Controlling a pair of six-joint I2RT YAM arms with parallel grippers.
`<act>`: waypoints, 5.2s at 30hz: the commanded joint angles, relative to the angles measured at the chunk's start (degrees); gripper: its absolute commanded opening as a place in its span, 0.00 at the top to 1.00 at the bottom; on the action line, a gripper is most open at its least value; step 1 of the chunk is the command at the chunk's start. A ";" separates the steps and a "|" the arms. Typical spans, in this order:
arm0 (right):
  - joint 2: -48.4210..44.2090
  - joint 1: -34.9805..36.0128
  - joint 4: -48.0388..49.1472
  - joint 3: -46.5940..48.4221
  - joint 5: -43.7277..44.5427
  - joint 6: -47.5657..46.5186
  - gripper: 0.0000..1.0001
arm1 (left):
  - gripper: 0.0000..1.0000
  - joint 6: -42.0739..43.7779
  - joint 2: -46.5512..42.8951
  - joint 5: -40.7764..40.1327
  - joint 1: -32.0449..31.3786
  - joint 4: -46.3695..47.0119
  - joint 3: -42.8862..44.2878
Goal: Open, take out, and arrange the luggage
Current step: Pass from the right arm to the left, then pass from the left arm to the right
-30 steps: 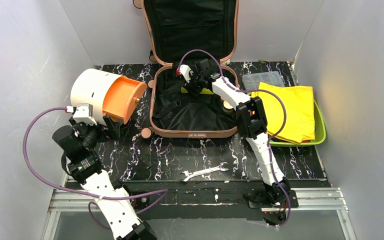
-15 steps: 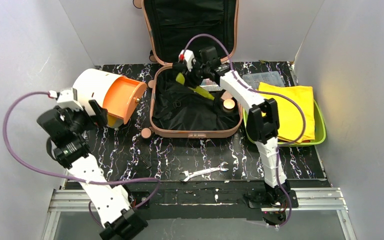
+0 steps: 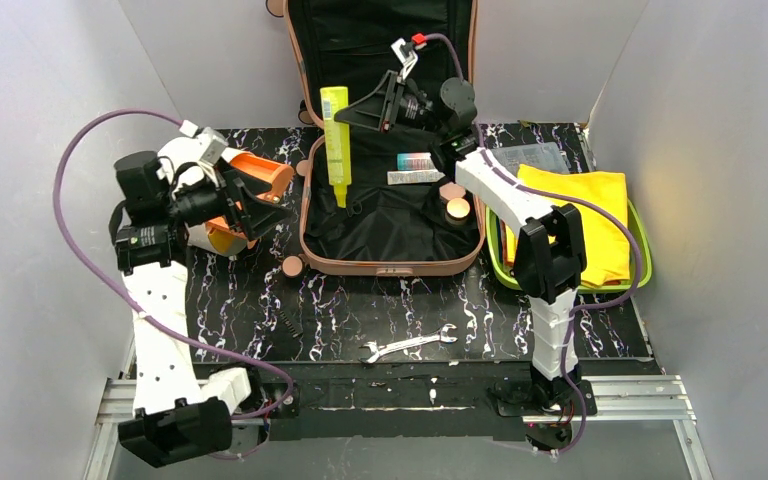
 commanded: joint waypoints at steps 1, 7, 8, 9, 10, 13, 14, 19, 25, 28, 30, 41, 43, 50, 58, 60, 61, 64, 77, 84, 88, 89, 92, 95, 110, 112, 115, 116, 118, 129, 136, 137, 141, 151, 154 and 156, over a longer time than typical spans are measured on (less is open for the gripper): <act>-5.28 -0.07 19.21 -6.86 2.41 16.90 0.75 | 0.02 -2.68 3.80 0.17 -9.65 3.27 1.43; -7.23 1.97 21.67 -12.58 4.08 18.96 0.75 | 0.02 -5.06 6.70 -3.12 -14.34 5.73 1.38; -7.41 2.49 21.37 -12.87 4.00 18.65 0.75 | 0.02 -5.59 7.04 -3.57 -15.11 6.02 1.26; -7.51 3.10 21.10 -13.19 4.00 18.34 0.75 | 0.02 -6.00 7.31 -3.87 -15.71 6.43 1.20; -7.80 3.89 20.94 -13.56 3.92 18.10 0.75 | 0.02 -6.28 7.51 -4.15 -15.78 7.05 0.78; -8.23 5.71 19.85 -14.09 3.34 16.50 0.74 | 0.02 -6.37 7.98 -5.33 -15.85 8.47 0.25; -8.36 6.28 19.17 -14.11 3.31 15.81 0.74 | 0.02 -7.78 8.20 -5.33 -15.83 9.19 -0.04; -7.62 8.65 16.20 -12.89 3.18 12.54 0.73 | 0.02 -13.22 8.94 -4.53 -18.15 13.79 -2.54; -5.45 9.68 15.35 -11.75 2.95 11.43 0.72 | 0.27 -17.28 8.39 -3.56 -18.23 17.69 -5.78; -4.55 9.89 14.96 -11.89 2.55 10.64 0.72 | 0.30 -21.34 8.00 -2.79 -18.24 22.34 -8.03; -4.14 9.81 14.46 -12.06 2.13 9.69 0.72 | 0.31 -24.17 7.69 -2.26 -18.25 25.49 -9.27; -2.05 9.35 10.20 -10.51 1.60 3.90 0.70 | 0.67 -32.47 7.42 -0.63 -18.10 34.36 -11.90; -1.85 9.15 8.87 -10.31 1.61 2.63 0.69 | 0.78 -32.64 7.03 -1.15 -18.16 34.45 -12.13; -2.10 9.10 -1.09 -7.54 0.68 -6.81 0.35 | 0.93 -33.38 6.76 -3.83 -17.94 34.45 -11.92; -5.33 7.47 -27.87 -3.92 -1.61 -30.67 0.07 | 1.00 -34.03 6.29 -9.08 -14.40 31.84 -9.02; -6.48 7.38 -30.28 -5.38 -2.19 -33.51 0.06 | 1.00 -34.41 6.05 -10.31 -13.72 30.13 -8.64; -7.02 7.42 -30.33 -6.48 -2.93 -34.04 0.06 | 1.00 -34.74 6.06 -10.75 -13.47 29.84 -8.55; -8.75 7.43 -27.76 -10.23 -6.66 -34.32 0.06 | 1.00 -35.36 6.19 -13.19 -11.77 27.31 -7.63; -6.50 13.43 -6.48 -15.48 -4.43 -19.38 0.07 | 1.00 -43.43 6.09 -18.49 -1.58 18.65 -7.47; -4.64 17.10 -11.41 -12.01 -2.34 -23.99 0.07 | 1.00 -46.91 3.96 -18.83 1.24 14.07 -10.10; -4.04 17.76 -18.95 -9.61 -0.59 -28.61 0.07 | 1.00 -48.78 2.43 -18.71 1.54 14.50 -11.45; -3.72 17.92 -20.71 -9.14 0.17 -29.35 0.08 | 1.00 -49.33 2.15 -18.55 1.62 14.87 -11.76; -3.98 18.04 -21.86 -10.23 1.88 -30.93 0.08 | 1.00 -50.71 1.47 -18.39 1.97 14.98 -12.56; -4.47 18.64 -24.90 -10.90 3.53 -34.79 0.09 | 1.00 -51.06 0.87 -18.76 2.39 14.30 -13.19; -3.85 21.93 -33.48 -6.99 9.39 -45.30 0.32 | 1.00 -49.14 -0.57 -22.20 3.27 9.50 -13.91; -3.64 22.14 -33.30 -6.58 8.80 -45.04 0.34 | 1.00 -48.84 -0.55 -22.46 3.29 9.07 -14.15; -3.22 22.73 -33.47 -5.57 8.18 -45.06 0.40 | 1.00 -48.44 -0.55 -23.14 3.29 8.56 -14.48; -3.01 22.89 -33.69 -5.25 8.15 -45.06 0.44 | 1.00 -48.38 -0.61 -23.23 3.29 8.45 -14.56; -2.58 23.30 -34.00 -4.38 8.09 -45.09 0.47 | 1.00 -48.45 -0.76 -23.26 3.34 8.39 -14.88; -0.29 23.86 -35.85 -1.90 10.85 -44.57 0.46 | 1.00 -48.61 -1.86 -23.47 3.34 8.53 -15.62; -0.09 23.78 -35.78 -3.79 11.86 -40.57 0.42 | 1.00 -48.89 -2.66 -23.59 3.40 9.19 -16.41; 0.01 23.78 -34.49 -3.85 11.66 -39.17 0.42 | 1.00 -48.84 -2.76 -23.61 3.39 9.34 -16.54; 0.52 23.78 -31.85 -3.13 10.69 -34.30 0.42 | 1.00 -48.41 -3.01 -23.78 3.38 9.25 -17.18; 1.47 23.78 -30.34 -2.96 10.31 -29.37 0.86 | 1.00 -47.62 -3.50 -24.11 3.45 9.00 -17.86; 1.11 23.78 -30.02 -3.40 10.24 -28.16 0.92 | 0.89 -47.24 -3.55 -24.42 3.43 8.68 -17.44; 0.68 23.78 -29.33 -3.58 10.08 -26.99 0.93 | 0.78 -47.00 -3.51 -24.72 3.49 8.54 -17.02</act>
